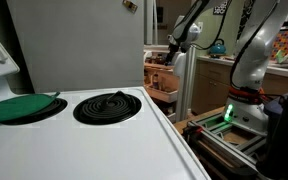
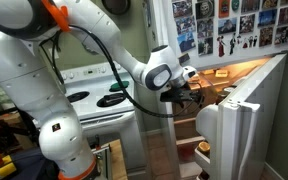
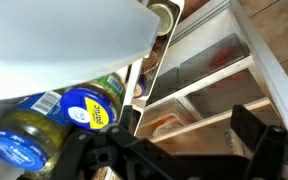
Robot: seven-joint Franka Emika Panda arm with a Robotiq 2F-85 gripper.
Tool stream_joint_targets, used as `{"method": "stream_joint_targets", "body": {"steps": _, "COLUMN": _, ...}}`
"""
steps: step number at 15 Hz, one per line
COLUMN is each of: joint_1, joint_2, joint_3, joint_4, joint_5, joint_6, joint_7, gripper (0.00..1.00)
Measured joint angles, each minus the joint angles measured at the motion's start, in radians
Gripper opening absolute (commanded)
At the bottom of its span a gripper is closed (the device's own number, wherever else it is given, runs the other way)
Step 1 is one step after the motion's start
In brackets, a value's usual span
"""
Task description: Put the sauce bottle on the second shelf of the fridge door
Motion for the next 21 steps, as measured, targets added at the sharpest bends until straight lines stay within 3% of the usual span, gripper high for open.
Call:
{"method": "stream_joint_targets", "body": {"steps": 5, "joint_1": -0.064, "joint_2": -0.154, "joint_3": 0.082, "joint_4": 0.018, "joint_5": 0.016, "joint_6": -0.215, "joint_7": 0.02, "gripper": 1.0}}
{"method": "stream_joint_targets", "body": {"steps": 11, "joint_1": -0.141, "joint_2": -0.247, "joint_3": 0.154, "joint_4": 0.055, "joint_5": -0.004, "joint_6": -0.38, "joint_7": 0.125, "gripper": 1.0}}
{"method": "stream_joint_targets", "body": {"steps": 17, "joint_1": -0.154, "joint_2": -0.28, "joint_3": 0.163, "joint_4": 0.101, "joint_5": 0.002, "joint_6": -0.566, "joint_7": 0.165, "gripper": 1.0}}
{"method": "stream_joint_targets", "body": {"steps": 21, "joint_1": -0.154, "joint_2": -0.281, "joint_3": 0.163, "joint_4": 0.108, "joint_5": 0.003, "joint_6": -0.592, "joint_7": 0.165, "gripper": 1.0}}
